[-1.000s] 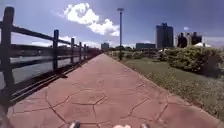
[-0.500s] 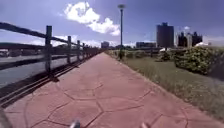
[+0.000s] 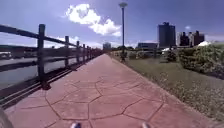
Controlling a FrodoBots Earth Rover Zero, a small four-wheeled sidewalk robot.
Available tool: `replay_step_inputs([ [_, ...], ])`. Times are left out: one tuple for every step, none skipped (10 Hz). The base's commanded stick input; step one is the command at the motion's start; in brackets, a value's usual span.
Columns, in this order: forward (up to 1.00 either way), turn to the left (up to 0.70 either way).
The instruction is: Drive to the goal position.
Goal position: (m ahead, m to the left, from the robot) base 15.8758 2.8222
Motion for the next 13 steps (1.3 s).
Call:
replay_step_inputs([
  [0.85,0.0],
  [0.85,0.0],
  [0.85,0.0],
  [0.85,0.0],
  [0.85,0.0],
  [0.85,0.0],
  [0.85,0.0],
  [0.85,0.0],
  [0.85,0.0],
  [0.85,0.0],
  [0.85,0.0],
  [0.85,0.0],
  [0.85,0.0],
])
